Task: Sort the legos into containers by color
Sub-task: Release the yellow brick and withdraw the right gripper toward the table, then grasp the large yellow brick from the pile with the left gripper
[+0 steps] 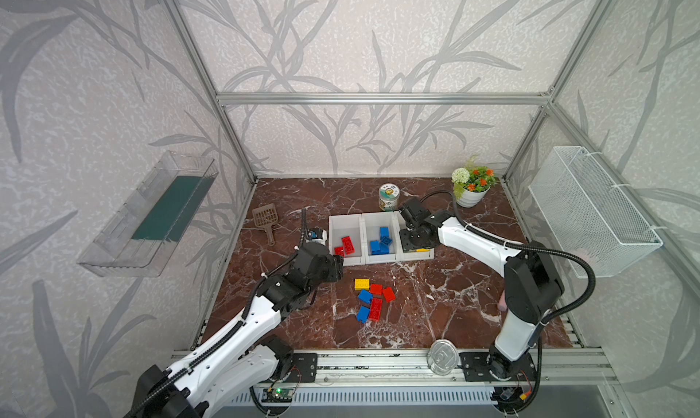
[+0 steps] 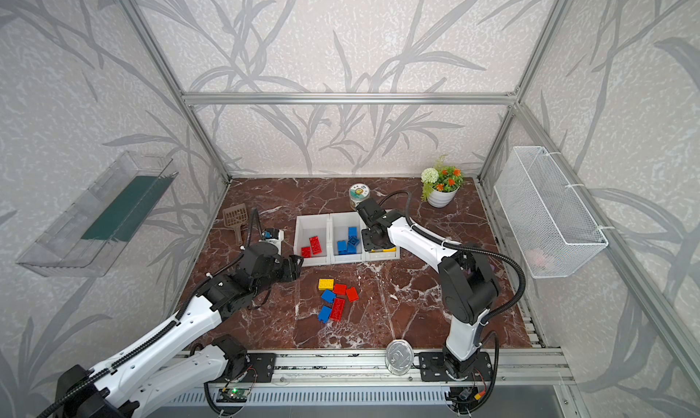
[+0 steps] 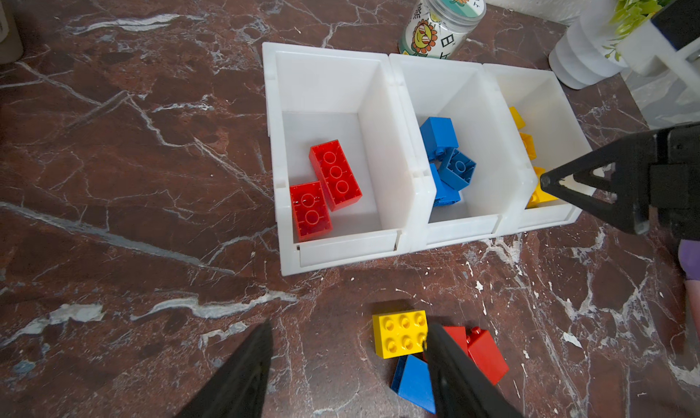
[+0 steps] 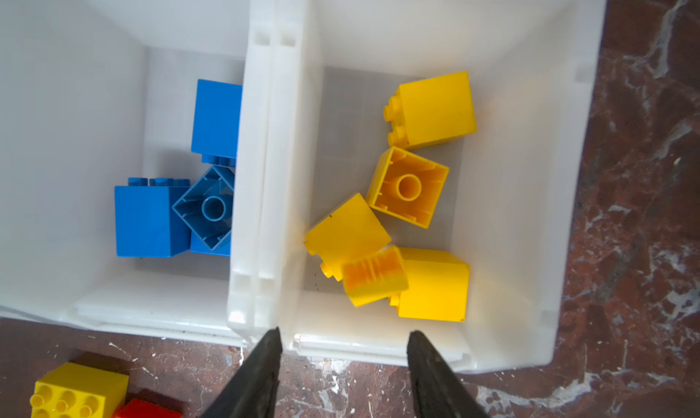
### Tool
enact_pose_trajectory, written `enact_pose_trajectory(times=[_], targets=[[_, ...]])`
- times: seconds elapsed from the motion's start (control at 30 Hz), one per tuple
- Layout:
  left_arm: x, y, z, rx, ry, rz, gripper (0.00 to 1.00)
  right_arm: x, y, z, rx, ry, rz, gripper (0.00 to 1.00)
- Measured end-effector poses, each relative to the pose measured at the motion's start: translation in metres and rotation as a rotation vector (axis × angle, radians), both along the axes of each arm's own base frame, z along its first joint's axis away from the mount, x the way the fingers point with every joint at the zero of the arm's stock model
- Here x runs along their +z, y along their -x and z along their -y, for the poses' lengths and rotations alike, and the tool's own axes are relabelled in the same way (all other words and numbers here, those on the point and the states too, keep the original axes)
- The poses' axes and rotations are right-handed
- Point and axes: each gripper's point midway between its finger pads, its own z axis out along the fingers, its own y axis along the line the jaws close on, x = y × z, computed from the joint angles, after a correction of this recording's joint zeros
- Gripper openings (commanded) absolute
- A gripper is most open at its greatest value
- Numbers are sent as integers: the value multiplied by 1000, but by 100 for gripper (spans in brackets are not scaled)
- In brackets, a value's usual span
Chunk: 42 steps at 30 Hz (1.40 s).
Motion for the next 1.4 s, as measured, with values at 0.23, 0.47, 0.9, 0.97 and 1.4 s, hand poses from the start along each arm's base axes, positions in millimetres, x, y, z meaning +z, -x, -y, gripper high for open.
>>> enact_pose_trajectory(times=[0.23,0.47,0.9,0.97,1.4], targets=[[-7,3,-2,-1,-11,-17,66,2,4,1,-7,-14,1,60],[-18,6,0,-18,-18,-48,67,8,46,25,-26,-52,-3,61],[-67,12,24,-109,-19,-221,68,-16,132,64,-136,-114,-52,61],[-75,14,28,-123,-24,-250,70,-16,134,63,-153,-125,-53,61],[-100,7,64,-212,-43,-377,75,-18,136,58,-172,-145,-53,62]])
